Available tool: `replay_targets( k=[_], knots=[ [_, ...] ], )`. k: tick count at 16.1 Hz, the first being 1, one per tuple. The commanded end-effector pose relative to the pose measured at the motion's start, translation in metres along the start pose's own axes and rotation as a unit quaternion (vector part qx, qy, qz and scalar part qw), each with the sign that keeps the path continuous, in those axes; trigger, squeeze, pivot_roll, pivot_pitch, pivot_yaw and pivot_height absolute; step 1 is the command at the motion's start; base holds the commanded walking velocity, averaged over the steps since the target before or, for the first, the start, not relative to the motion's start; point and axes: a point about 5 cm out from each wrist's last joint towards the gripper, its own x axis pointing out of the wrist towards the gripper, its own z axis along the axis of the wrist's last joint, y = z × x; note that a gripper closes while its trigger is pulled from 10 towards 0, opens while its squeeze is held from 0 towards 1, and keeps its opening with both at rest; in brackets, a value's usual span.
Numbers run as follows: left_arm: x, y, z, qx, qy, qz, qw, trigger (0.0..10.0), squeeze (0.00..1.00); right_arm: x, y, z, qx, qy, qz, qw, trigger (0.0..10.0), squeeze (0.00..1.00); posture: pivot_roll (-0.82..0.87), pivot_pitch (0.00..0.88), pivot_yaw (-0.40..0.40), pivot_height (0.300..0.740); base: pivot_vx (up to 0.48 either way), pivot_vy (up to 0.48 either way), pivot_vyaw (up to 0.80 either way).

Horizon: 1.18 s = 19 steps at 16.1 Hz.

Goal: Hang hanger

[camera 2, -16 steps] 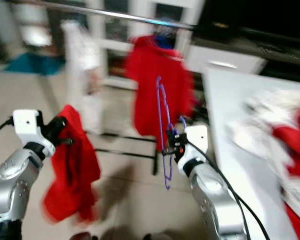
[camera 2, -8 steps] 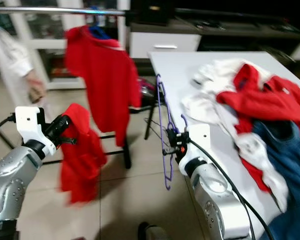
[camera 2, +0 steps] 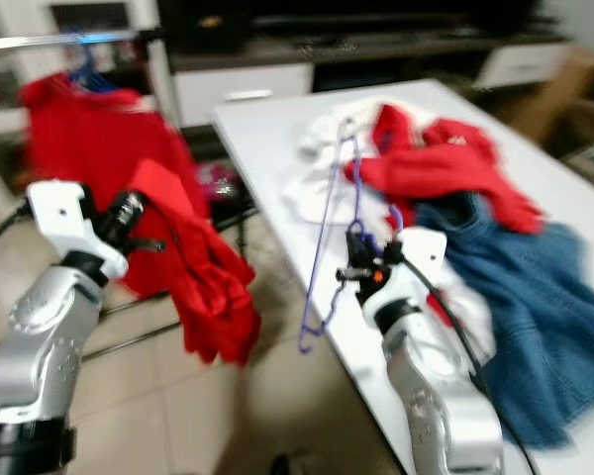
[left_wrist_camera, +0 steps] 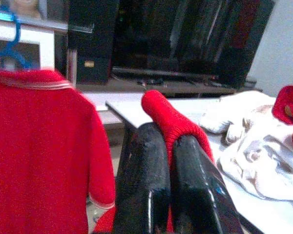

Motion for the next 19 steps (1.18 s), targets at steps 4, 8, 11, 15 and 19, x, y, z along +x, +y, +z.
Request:
replay_targets(
  k=[4,8,11,15,19],
  knots=[
    [0.007,-0.016,-0.002,0.025,0.034,-0.088,0.995,10.0,0.00,-0.005,-0.008,0.017,-0.023,-0.025,-0.014,0.999,10.0,0.00,0.02,0.000,0.010,0.740,0.000,0.000,-0.80],
    [0.006,-0.017,-0.004,0.030,0.041,-0.110,0.993,10.0,0.00,-0.008,-0.008,0.011,0.000,-0.014,-0.027,1.000,10.0,0.00,0.00,0.000,0.000,0.740,0.000,0.108,-0.80],
    [0.008,-0.013,-0.004,0.031,0.045,-0.096,0.994,10.0,0.00,-0.007,-0.007,0.006,0.005,-0.003,-0.020,1.000,10.0,0.00,0.03,0.000,-0.012,0.740,0.000,0.442,-0.80],
    [0.002,-0.007,-0.002,0.041,0.054,-0.101,0.993,10.0,0.00,-0.007,-0.006,0.003,0.013,0.003,-0.016,1.000,10.0,0.00,0.04,0.000,-0.018,0.740,0.000,0.443,-0.80],
    [0.003,-0.002,-0.003,0.048,0.055,-0.100,0.992,10.0,0.00,-0.005,-0.005,0.005,0.008,-0.003,-0.011,1.000,10.0,0.00,0.05,0.000,-0.011,0.740,0.000,0.444,-0.80]
  ],
)
